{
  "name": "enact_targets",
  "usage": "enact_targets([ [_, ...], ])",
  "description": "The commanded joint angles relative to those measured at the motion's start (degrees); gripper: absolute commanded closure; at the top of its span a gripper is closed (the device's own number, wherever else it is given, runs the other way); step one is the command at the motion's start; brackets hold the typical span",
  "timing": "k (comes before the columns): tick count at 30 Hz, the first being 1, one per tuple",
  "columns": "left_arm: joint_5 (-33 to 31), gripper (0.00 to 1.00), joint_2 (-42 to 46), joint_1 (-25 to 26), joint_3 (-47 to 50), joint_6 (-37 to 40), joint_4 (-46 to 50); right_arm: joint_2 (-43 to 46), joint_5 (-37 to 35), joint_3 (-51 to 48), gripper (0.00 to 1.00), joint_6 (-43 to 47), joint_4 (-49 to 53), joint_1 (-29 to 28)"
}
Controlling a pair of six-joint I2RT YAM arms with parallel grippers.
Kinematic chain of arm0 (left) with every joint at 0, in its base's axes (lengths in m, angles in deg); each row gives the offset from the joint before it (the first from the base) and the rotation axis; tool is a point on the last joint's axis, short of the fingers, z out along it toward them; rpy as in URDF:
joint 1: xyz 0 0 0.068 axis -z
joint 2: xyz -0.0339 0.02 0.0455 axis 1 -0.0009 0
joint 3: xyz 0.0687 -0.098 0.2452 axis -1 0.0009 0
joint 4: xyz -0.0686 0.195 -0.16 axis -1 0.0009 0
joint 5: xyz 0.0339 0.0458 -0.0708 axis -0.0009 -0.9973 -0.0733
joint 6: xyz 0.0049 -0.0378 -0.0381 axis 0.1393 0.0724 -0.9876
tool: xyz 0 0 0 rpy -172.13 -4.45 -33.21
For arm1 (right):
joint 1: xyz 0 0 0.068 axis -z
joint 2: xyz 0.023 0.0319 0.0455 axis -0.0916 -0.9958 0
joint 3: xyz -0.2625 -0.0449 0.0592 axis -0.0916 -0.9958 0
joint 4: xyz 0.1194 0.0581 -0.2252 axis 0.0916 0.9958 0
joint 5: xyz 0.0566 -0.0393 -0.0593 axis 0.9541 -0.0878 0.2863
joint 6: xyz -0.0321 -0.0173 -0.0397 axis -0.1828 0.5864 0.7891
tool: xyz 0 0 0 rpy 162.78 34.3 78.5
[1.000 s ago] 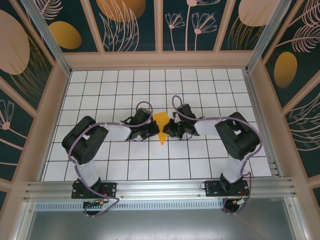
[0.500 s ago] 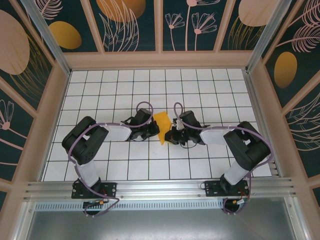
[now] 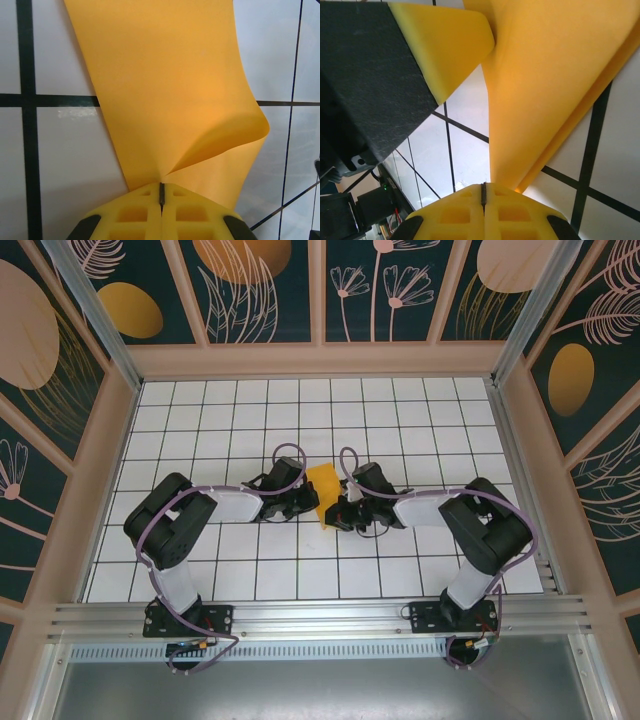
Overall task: Fold a paper plane with a square sheet of paper (pick it up from the middle)
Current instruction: Third fold the triangle at the center of the table.
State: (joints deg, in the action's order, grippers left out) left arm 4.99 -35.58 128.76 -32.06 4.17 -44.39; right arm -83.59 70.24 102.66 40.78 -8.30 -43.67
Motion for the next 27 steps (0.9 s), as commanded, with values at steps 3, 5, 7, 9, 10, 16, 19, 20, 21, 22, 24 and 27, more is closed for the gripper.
enact_targets([
  [3, -3.3, 1.00, -1.2, 0.1, 1.6, -0.4, 5.3, -1.7, 0.2, 1.4, 0.94, 2.5, 2.4, -0.6],
  [5, -3.3, 1.00, -1.1, 0.1, 1.7, -0.5, 5.3, -2.3, -0.2, 1.4, 0.94, 3.0, 3.5, -0.6],
  [7, -3.3, 1.00, -1.1, 0.1, 1.7, -0.5, 5.3, -2.6, -0.8, 1.4, 0.94, 3.5, 4.4, -0.6],
  [9, -3.3, 1.00, -1.1, 0.2, 1.8, -0.4, 5.2, -2.5, -1.0, 1.6, 0.94, 3.7, 4.8, -0.6],
  [10, -3.3, 1.00, -1.1, 0.1, 1.7, -0.5, 5.2, -2.2, -1.0, 1.7, 0.94, 3.6, 4.8, -0.6],
  [16, -3.4, 1.00, -1.0, 0.0, 1.9, -0.4, 5.2, 1.5, -1.1, 2.9, 0.94, 3.7, 4.6, -0.6],
  [19, -3.4, 1.00, -0.9, 0.1, 1.8, -0.4, 5.2, 1.8, -1.3, 3.2, 0.94, 3.8, 4.7, -0.6],
  [20, -3.4, 1.00, -0.8, 0.1, 1.9, -0.5, 5.2, 1.7, -1.4, 3.3, 0.94, 3.8, 4.8, -0.6],
  [21, -3.4, 1.00, -0.9, 0.1, 1.9, -0.4, 5.2, 1.4, -1.4, 3.3, 0.94, 3.8, 4.7, -0.6],
  [22, -3.5, 1.00, -0.8, 0.1, 1.9, -0.4, 5.2, 1.0, -1.5, 3.3, 0.94, 3.8, 4.7, -0.7],
  [24, -3.4, 1.00, -0.9, 0.1, 1.9, -0.4, 5.2, 0.1, -1.8, 3.8, 0.94, 3.8, 4.7, -0.7],
  [27, -3.4, 1.00, -1.0, 0.0, 1.9, -0.5, 5.2, -1.5, -2.0, 4.5, 0.94, 3.7, 4.5, -0.8],
])
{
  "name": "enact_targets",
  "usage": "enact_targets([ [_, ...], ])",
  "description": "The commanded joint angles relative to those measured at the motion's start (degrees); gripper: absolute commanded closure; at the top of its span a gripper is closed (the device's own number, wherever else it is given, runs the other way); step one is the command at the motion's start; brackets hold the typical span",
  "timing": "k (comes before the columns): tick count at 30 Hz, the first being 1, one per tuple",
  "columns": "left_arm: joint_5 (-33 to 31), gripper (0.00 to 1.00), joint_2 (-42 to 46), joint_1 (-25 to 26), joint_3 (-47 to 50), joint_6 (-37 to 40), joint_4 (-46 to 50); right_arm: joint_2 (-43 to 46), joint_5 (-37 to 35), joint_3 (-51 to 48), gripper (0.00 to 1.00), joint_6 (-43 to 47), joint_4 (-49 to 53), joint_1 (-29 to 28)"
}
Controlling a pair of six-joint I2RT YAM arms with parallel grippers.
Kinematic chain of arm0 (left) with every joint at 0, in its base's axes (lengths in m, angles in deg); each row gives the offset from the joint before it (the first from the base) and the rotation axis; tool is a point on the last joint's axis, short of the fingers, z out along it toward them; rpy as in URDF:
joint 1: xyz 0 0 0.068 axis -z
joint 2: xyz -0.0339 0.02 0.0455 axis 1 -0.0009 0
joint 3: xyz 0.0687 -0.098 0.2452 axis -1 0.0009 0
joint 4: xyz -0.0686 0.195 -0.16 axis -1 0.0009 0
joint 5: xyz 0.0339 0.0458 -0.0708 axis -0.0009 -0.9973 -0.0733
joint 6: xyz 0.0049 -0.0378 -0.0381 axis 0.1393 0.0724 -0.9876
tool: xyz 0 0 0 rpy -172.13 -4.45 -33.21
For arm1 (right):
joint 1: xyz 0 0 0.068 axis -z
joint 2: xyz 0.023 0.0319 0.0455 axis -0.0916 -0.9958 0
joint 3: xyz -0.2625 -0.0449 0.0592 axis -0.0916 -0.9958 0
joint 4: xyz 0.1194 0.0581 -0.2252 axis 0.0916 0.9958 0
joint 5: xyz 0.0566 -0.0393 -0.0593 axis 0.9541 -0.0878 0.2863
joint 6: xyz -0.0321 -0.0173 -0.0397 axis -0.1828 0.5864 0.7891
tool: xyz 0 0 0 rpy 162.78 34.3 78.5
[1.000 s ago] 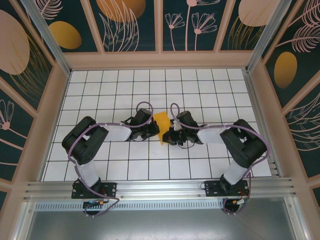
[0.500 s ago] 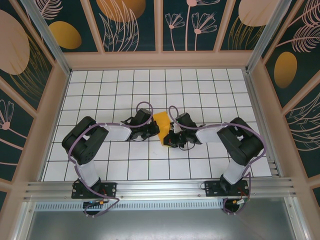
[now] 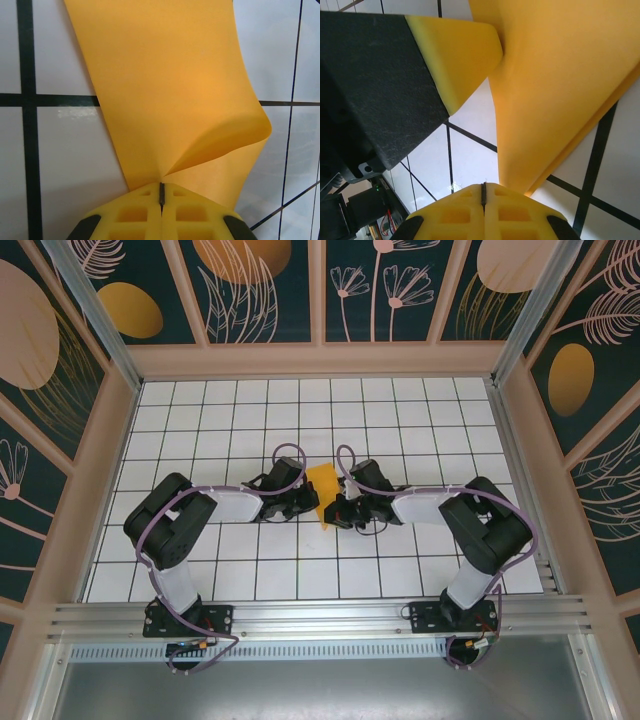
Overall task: Fold a paper plane with a square sheet of paper (pick it up from the middle)
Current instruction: Third fold the triangle at the center of the table.
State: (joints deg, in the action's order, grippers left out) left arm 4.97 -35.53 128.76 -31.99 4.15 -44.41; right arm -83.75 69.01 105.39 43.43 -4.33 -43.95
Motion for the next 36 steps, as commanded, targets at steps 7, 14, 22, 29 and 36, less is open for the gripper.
enact_targets([
  [7, -3.4, 1.00, -1.1, 0.1, 1.8, -0.7, 5.2, -3.5, -1.6, 1.9, 0.94, 1.9, 2.6, -0.9],
  [14, -3.6, 1.00, -1.1, 0.1, 2.0, -0.7, 5.2, -3.3, -2.1, -0.1, 0.95, 3.1, 5.3, -0.9],
  [22, -3.9, 1.00, -0.9, 0.1, 2.2, -0.7, 5.3, 2.0, -4.9, 3.3, 0.95, 3.2, 4.6, 0.0],
  [29, -4.0, 1.00, -0.9, 0.1, 2.3, -0.7, 5.5, -2.2, -5.7, 5.1, 0.95, 4.2, 3.1, 2.3],
  [36, -4.3, 1.00, -0.7, 0.1, 2.3, -0.3, 5.8, -4.5, -6.3, 4.1, 0.96, 5.1, 2.5, 4.4],
])
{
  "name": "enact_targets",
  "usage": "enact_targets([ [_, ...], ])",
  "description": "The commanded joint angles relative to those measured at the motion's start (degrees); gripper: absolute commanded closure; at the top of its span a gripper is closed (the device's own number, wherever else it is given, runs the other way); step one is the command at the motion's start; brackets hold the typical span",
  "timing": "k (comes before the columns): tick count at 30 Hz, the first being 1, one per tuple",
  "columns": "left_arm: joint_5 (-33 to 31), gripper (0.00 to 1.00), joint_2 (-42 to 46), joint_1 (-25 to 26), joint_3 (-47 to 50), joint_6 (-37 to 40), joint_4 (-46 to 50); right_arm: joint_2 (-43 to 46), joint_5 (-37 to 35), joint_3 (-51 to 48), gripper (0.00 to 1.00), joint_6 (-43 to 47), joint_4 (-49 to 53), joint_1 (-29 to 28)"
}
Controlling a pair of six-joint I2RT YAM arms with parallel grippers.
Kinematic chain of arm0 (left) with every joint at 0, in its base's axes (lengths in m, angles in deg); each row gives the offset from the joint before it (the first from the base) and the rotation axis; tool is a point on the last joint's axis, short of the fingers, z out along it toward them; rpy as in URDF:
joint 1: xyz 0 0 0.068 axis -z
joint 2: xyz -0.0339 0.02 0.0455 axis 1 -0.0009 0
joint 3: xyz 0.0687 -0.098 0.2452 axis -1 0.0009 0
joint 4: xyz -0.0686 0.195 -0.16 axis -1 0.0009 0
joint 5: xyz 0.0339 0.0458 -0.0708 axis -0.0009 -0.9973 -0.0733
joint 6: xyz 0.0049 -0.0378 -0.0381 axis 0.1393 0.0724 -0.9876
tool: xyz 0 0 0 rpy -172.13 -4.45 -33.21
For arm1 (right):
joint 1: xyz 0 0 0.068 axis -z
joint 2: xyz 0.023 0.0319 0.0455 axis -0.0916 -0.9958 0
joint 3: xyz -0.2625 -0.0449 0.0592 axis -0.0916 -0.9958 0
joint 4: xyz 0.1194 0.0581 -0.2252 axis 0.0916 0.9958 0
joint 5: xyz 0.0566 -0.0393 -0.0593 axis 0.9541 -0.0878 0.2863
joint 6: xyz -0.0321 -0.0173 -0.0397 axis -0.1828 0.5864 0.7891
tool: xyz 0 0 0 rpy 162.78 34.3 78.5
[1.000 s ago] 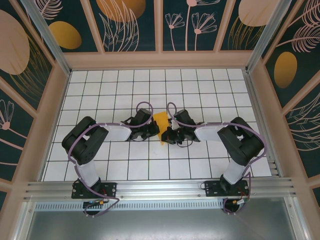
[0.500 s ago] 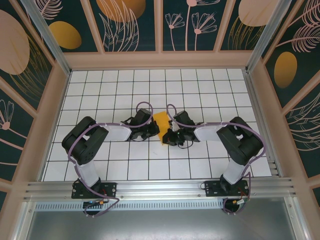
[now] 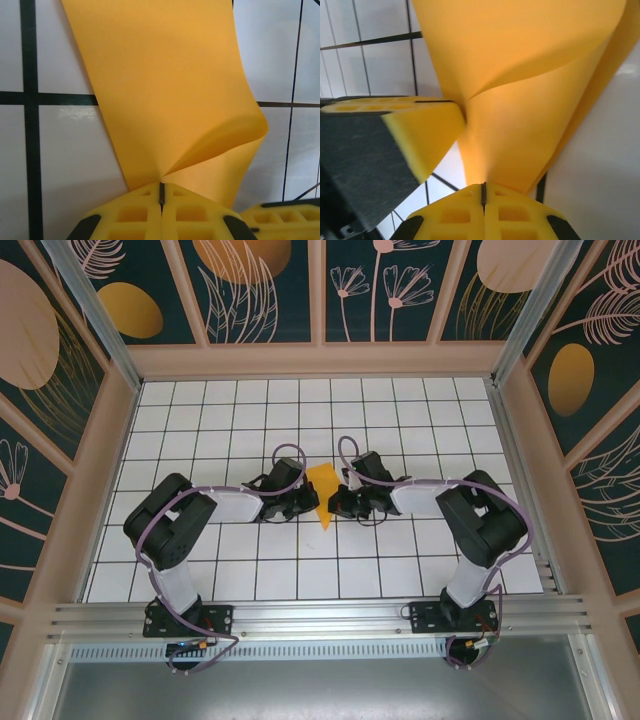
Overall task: Fold a paper plane with a square sheet of paper (pick it up from the middle)
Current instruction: Third fold the triangle at the center of the table.
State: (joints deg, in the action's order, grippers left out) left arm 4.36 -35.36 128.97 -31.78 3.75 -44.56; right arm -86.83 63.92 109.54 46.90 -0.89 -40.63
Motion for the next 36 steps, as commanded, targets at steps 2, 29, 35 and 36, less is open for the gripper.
enact_targets([
  [2, -3.7, 1.00, -1.0, -0.1, 2.1, 0.1, 6.1, -1.9, -1.1, -0.1, 0.96, 1.8, -0.7, 1.6],
  [29, -4.9, 1.00, -0.1, -0.1, 1.6, 0.9, 7.9, -6.2, 3.3, 5.2, 0.95, 7.0, -1.6, 7.6],
  [35, -6.0, 1.00, 0.4, -0.1, 1.4, 1.0, 9.2, -2.9, 1.8, 4.5, 0.95, 6.1, -1.7, 8.1],
  [36, -6.1, 1.00, 0.5, -0.2, 1.4, 1.1, 9.3, -1.7, 1.9, 4.2, 0.96, 6.1, -2.1, 8.1],
])
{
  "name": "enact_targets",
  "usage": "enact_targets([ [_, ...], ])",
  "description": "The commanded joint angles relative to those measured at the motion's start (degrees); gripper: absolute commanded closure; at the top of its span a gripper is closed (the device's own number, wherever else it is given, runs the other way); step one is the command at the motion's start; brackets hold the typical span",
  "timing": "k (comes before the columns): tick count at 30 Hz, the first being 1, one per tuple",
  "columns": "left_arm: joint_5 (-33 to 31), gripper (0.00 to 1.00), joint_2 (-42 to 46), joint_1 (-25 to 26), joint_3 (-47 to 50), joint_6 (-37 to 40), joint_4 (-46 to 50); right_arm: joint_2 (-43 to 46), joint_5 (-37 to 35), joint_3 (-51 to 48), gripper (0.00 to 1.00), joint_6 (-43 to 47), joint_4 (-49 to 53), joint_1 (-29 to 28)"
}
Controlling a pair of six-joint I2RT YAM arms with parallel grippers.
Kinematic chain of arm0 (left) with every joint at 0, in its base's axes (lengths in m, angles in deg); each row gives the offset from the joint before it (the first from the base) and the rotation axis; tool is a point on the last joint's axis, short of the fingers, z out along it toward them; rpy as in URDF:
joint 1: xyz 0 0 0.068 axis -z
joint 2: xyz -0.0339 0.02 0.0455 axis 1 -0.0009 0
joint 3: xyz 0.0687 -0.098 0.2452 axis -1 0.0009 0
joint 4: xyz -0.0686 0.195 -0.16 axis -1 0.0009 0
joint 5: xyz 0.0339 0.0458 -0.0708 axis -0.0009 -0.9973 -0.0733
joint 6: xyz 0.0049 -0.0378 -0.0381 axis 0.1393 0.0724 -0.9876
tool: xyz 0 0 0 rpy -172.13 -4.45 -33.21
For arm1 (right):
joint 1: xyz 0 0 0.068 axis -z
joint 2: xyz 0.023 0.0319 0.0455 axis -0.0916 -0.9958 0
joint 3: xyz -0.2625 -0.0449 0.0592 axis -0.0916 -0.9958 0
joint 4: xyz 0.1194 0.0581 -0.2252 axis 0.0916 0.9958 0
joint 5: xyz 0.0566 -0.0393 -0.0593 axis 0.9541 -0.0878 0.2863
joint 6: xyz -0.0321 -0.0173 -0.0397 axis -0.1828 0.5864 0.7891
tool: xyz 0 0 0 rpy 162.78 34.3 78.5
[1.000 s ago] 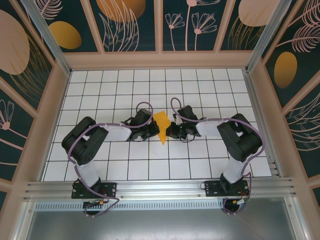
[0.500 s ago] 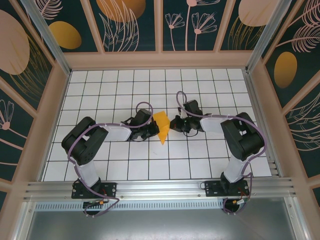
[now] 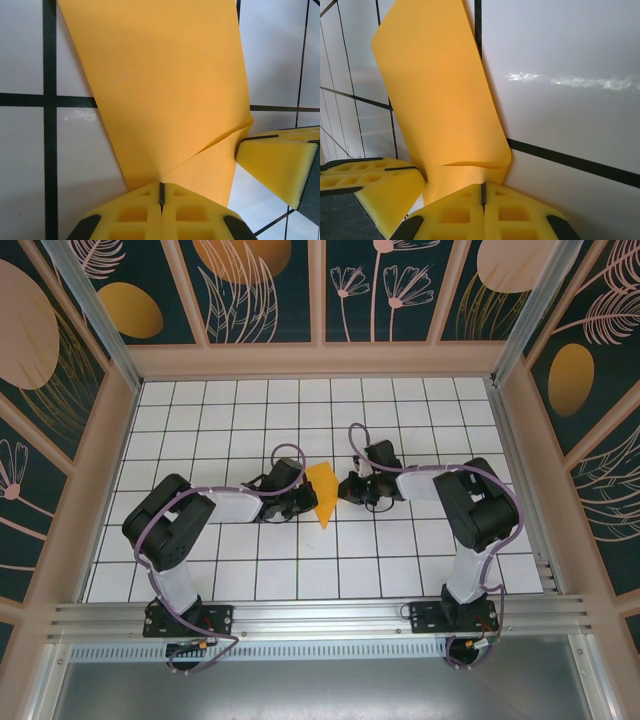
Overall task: Fold a paper plane with a square sheet of paper (pick it up from the middle)
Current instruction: Third fold the triangle at the center of the table.
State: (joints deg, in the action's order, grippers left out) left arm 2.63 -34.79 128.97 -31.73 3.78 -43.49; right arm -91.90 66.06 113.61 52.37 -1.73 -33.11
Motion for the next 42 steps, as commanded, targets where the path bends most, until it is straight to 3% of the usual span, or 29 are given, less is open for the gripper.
enact_targets([
  [1, -4.6, 1.00, 0.0, -0.1, 1.3, 1.1, 8.4, 4.6, 0.2, -0.2, 0.95, 0.7, -2.0, 0.6],
  [14, -4.4, 1.00, -0.2, -0.1, 1.1, 1.5, 8.4, -0.3, 6.0, -0.4, 0.95, 0.8, -5.5, 0.1],
  [23, -5.2, 1.00, 1.4, -0.1, 0.4, 2.7, 9.0, -3.5, 3.1, 0.8, 0.95, 0.1, -3.3, 0.1],
  [26, -5.3, 0.95, 3.3, -0.1, -0.5, 3.6, 8.7, -4.2, 1.9, 0.8, 0.95, -0.8, -2.7, -0.3],
  [33, 0.0, 0.78, 10.8, -0.1, 2.9, 2.3, -0.7, -4.2, -1.1, 1.0, 0.95, -2.4, -1.3, -1.5],
  [38, 3.6, 0.81, 11.6, 1.5, 7.5, -1.5, -9.2, -4.0, -1.7, 1.2, 0.95, -3.1, -0.9, -1.9],
  [42, 3.8, 0.85, 10.2, 3.7, 8.1, -3.3, -10.3, -3.8, -2.2, 1.7, 0.95, -3.1, -0.2, -2.0],
])
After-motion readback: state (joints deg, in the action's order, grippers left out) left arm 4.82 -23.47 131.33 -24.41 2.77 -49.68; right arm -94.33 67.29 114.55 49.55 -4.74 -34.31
